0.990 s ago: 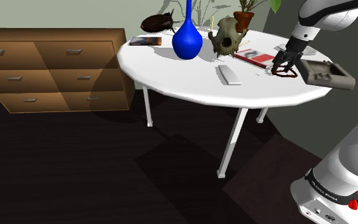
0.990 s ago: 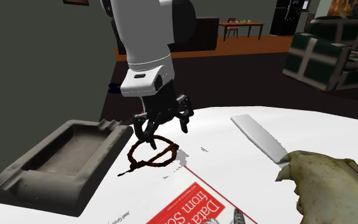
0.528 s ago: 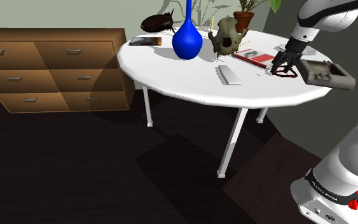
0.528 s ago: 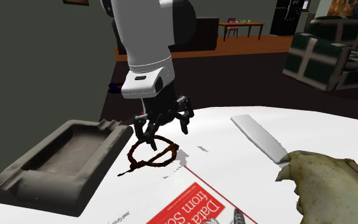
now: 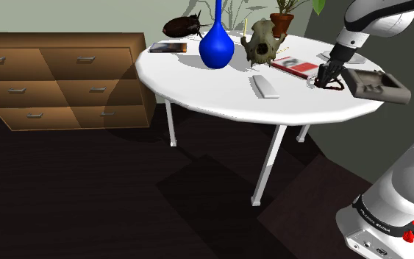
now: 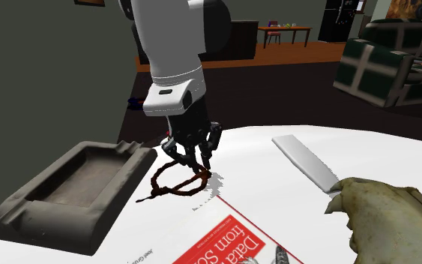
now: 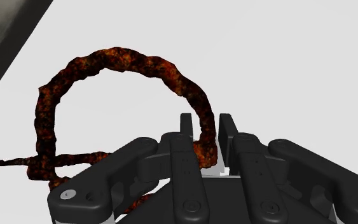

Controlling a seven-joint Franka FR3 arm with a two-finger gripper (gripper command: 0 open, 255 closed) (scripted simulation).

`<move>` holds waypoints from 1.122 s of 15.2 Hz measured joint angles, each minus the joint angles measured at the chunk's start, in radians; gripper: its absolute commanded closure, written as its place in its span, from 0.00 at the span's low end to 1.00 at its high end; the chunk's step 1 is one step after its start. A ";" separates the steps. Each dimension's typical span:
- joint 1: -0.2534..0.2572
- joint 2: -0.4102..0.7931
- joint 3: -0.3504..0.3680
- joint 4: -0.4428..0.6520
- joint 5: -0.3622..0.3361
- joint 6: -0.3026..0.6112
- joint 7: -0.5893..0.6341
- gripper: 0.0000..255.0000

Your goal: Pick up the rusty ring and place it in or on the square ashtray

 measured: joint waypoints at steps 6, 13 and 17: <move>0.000 -0.009 0.006 0.034 -0.003 -0.041 0.007 1.00; 0.002 -0.022 0.020 0.114 -0.005 -0.133 0.024 1.00; 0.003 -0.027 0.026 0.165 -0.006 -0.189 0.031 1.00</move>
